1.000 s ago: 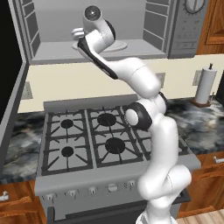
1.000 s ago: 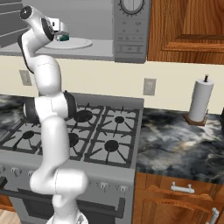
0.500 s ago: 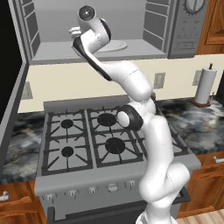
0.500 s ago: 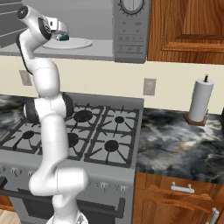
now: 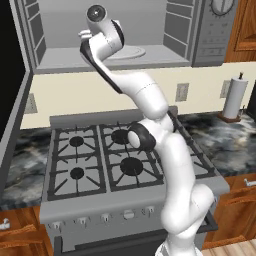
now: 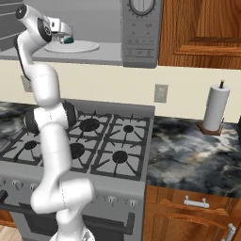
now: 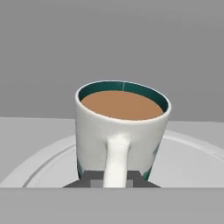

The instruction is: Pick the cup of tea, navigate to the dining table, and place it on the saucer.

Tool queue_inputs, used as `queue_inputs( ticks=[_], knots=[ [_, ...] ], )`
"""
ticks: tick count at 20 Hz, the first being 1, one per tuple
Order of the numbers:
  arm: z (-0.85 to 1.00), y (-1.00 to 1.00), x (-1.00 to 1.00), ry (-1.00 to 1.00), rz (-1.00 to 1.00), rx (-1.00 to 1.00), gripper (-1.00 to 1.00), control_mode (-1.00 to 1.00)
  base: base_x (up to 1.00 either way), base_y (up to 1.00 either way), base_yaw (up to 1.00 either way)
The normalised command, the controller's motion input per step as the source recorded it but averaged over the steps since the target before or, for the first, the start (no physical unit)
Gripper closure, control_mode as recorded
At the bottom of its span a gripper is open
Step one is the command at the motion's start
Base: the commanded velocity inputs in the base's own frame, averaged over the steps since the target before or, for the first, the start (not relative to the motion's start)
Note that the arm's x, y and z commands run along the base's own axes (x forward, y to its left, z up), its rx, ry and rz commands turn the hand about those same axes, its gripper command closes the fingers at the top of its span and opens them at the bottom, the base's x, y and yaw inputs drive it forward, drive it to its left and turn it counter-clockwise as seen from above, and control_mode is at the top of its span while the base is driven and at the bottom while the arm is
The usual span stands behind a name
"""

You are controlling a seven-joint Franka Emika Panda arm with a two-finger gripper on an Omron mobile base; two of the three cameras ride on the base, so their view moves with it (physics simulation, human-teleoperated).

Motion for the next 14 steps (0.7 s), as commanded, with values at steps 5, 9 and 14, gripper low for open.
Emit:
queue_inputs(
  ticks=[5, 9, 14],
  knots=[
    [0.00, 0.00, -0.51, -0.02, 0.00, 0.02, 1.00, -1.00, 0.00, 0.00, 0.00],
    [-0.05, 0.01, -1.00, -0.07, 0.00, 0.03, 1.00, -1.00, 0.00, 0.00, 0.00],
    [-0.47, 0.00, -1.00, -0.10, 0.00, 0.00, 1.00, -1.00, 0.00, 0.00, 0.00]
  ],
)
